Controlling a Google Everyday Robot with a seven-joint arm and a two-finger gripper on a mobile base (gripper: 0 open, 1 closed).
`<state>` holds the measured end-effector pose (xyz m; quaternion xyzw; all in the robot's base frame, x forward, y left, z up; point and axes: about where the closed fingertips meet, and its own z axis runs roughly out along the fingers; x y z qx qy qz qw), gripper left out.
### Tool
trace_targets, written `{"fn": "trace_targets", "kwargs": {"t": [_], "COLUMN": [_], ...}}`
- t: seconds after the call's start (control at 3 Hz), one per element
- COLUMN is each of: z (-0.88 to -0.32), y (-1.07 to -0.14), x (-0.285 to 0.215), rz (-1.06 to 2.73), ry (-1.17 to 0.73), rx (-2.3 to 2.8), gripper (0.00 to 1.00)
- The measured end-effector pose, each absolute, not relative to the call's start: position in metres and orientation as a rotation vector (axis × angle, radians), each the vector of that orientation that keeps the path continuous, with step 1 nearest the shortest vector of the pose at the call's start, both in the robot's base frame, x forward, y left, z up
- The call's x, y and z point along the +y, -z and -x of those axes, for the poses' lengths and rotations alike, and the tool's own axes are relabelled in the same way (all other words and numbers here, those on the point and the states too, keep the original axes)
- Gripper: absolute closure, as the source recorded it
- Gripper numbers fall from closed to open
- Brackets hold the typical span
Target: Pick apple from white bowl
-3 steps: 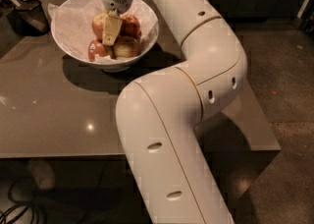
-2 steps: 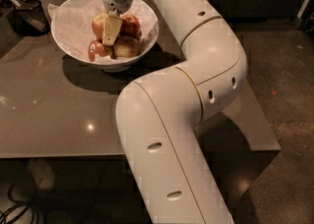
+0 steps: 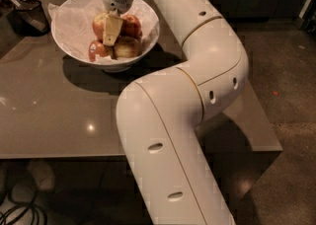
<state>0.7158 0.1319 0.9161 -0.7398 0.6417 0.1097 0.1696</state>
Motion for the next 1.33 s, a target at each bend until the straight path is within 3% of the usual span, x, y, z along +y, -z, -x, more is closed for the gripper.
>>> {"fn": "trace_targets", "kwargs": {"t": [1.33], "z": [-0.7158], "y": [-0.9079], "x": [0.1319], "rz": [2.102], "ry": [-0.312], "rx": [1.824], "gripper": [1.0]}}
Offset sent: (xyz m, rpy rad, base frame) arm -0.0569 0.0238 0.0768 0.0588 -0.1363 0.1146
